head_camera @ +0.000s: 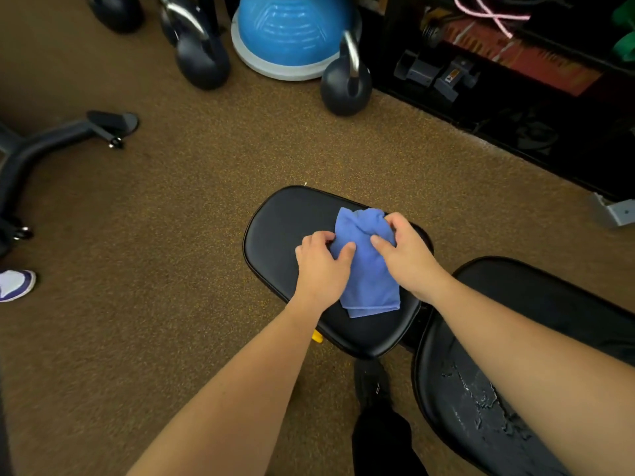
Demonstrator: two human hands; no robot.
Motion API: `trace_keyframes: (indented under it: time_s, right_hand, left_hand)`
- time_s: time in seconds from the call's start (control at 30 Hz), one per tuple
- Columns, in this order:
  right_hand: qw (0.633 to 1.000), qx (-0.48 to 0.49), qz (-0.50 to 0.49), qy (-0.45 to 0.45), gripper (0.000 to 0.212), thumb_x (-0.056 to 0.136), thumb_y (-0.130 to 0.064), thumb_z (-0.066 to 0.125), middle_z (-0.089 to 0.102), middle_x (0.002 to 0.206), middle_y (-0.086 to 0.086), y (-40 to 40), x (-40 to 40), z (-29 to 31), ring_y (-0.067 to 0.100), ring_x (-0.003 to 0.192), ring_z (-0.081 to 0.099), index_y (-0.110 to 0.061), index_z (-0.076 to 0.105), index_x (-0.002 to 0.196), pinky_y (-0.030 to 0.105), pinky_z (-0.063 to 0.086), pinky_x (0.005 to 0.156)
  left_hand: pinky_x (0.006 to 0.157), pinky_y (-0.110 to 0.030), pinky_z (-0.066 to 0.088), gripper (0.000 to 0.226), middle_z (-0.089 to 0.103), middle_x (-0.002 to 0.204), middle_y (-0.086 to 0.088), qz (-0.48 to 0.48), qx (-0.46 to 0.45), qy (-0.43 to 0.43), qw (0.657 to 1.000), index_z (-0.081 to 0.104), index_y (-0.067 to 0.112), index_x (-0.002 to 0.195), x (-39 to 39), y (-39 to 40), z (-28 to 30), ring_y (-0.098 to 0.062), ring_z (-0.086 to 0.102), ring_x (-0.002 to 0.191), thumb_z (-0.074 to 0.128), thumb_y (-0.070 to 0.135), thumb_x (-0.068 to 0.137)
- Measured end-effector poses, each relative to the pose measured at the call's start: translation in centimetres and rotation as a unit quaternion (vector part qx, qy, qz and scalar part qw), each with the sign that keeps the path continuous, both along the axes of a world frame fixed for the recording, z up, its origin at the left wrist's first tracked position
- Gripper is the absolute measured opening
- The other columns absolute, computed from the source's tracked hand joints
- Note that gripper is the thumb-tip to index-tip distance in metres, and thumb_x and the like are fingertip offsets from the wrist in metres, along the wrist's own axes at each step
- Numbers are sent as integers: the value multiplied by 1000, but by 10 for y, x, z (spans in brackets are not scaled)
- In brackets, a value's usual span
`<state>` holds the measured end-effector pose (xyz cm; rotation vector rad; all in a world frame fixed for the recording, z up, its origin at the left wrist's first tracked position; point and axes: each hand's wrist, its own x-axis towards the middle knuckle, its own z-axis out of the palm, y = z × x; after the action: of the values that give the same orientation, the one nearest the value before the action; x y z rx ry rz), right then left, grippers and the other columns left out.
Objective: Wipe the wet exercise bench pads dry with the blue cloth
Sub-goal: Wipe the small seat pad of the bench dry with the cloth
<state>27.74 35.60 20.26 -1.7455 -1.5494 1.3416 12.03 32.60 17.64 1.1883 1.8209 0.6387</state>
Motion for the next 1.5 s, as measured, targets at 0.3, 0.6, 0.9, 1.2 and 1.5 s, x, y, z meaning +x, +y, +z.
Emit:
trace_keyframes:
  time_s: [0.3,0.6,0.9,1.2,1.5]
  right_hand:
    - [969,154,-19,-194,71,88,-34,66,35,153,3,7,30,-6,21,140,32,-26,30,150,39,35,112]
    - [848,204,317,-371,78,92,-66,30,5,168,3,-43,-52,-56,25,155,-5,-34,9,160,54,0,123]
    - [763,289,496,-299,60,102,-47,40,9,167,-5,-73,19,-58,18,155,2,-37,20,158,44,9,124]
    - [857,126,249,-433,66,101,-54,8,3,168,3,18,51,-54,25,154,-4,-26,-3,160,46,1,125]
    - [887,131,273,-349,67,103,-55,27,17,165,6,67,-43,-54,28,147,24,-28,4,160,42,15,119]
  left_hand:
    - [87,-21,37,42,47,125,2,-2,14,-15,1000,51,17,132,-2,18,22,-10,51,110,65,30,95]
    - [120,-47,24,59,18,164,-6,-66,-28,199,977,35,23,153,-101,11,-1,-30,19,150,57,18,98]
    - [115,-39,30,65,6,167,7,-94,-30,139,985,24,28,158,-117,4,0,-23,21,151,53,12,101]
    - [114,-36,38,66,41,153,9,99,-56,-48,992,29,33,156,-120,-8,1,-15,44,138,61,21,99]
    - [113,-42,41,37,61,133,10,227,-116,-186,949,56,33,139,-137,-8,-6,-14,56,126,41,37,104]
